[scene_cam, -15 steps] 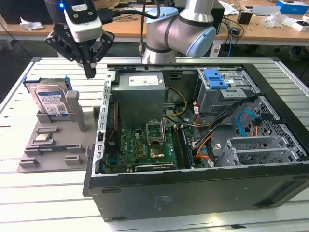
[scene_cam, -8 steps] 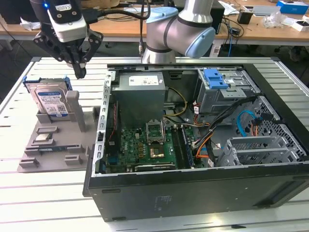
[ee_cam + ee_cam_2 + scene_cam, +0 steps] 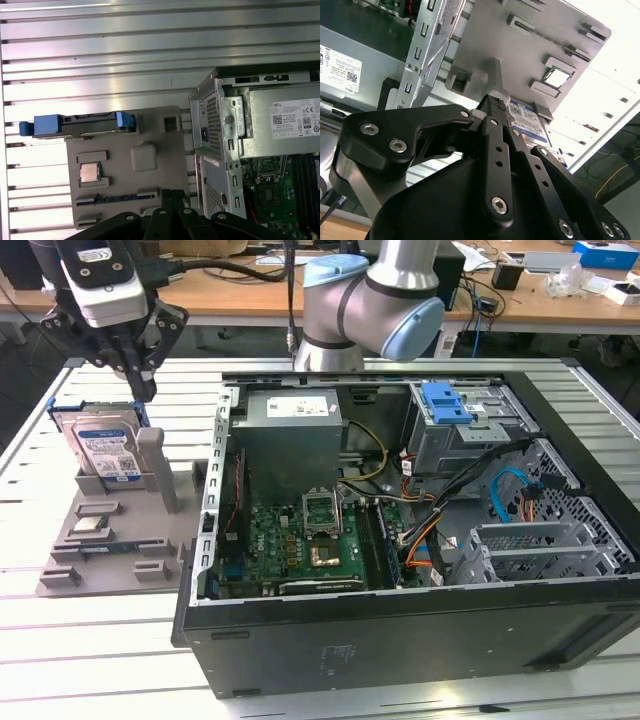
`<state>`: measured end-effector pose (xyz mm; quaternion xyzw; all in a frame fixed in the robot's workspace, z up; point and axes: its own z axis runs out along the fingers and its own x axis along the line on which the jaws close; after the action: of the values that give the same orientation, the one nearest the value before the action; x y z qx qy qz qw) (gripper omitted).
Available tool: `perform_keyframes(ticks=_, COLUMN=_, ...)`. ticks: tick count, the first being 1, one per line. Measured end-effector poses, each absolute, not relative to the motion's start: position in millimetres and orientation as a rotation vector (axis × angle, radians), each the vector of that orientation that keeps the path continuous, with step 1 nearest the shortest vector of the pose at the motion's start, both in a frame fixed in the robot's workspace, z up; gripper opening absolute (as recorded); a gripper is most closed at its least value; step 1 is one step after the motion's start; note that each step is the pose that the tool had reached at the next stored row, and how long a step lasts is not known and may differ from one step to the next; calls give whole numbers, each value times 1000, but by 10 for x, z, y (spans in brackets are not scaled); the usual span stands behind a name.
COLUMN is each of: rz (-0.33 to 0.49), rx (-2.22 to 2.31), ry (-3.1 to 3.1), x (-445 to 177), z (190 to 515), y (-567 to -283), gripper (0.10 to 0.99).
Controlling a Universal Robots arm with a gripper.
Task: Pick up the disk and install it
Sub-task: 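Reach for the disk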
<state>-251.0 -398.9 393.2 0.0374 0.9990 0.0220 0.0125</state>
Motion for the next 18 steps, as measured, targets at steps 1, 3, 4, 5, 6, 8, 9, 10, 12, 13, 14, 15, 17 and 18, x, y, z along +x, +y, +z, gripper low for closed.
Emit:
perform_keyframes(ticks=1, rz=69, rx=117, ry=3114, x=-2526, z=3932, y=-3988, gripper=106)
perform_keyframes(ticks=3, rz=69, rx=117, ry=3114, x=-2576, z=3931, y=-3988, gripper=106)
perform_keyframes(ticks=4, rz=69, rx=117, ry=3114, x=-2598, z=3931, y=-3988, gripper=106)
perform_keyframes(ticks=5, rz=69, rx=117, ry=3114, x=-2613, z=3931, y=-3988, gripper=106)
perform_keyframes(ticks=6, rz=69, rx=117, ry=3114, x=-2637, z=3931, y=-3988, gripper=106)
perform_keyframes(ticks=8, rz=69, rx=117, ry=3114, x=-2678, z=3931, y=-3989, gripper=106)
perform_keyframes(ticks=9, rz=69, rx=117, ry=3114, x=-2694, z=3931, y=-3989, gripper=106)
perform_keyframes(ticks=10, rz=69, rx=117, ry=3114, x=-2728, z=3931, y=-3988, gripper=106)
perform_keyframes(ticks=12, rz=69, rx=117, ry=3114, x=-2773, z=3931, y=-3989, gripper=106)
perform_keyframes(ticks=13, rz=69, rx=117, ry=3114, x=-2794, z=3931, y=-3989, gripper=106)
perform_keyframes(ticks=14, rz=69, rx=117, ry=3114, x=-2812, z=3931, y=-3989, gripper=106)
perform_keyframes(ticks=15, rz=69, rx=117, ry=3114, x=-2837, z=3931, y=-3988, gripper=106)
perform_keyframes(ticks=17, rz=69, rx=116, ry=3114, x=-2888, z=3930, y=-3989, gripper=106)
perform_keyframes(ticks=18, rz=69, rx=117, ry=3114, x=-2909, z=3930, y=-3989, gripper=106)
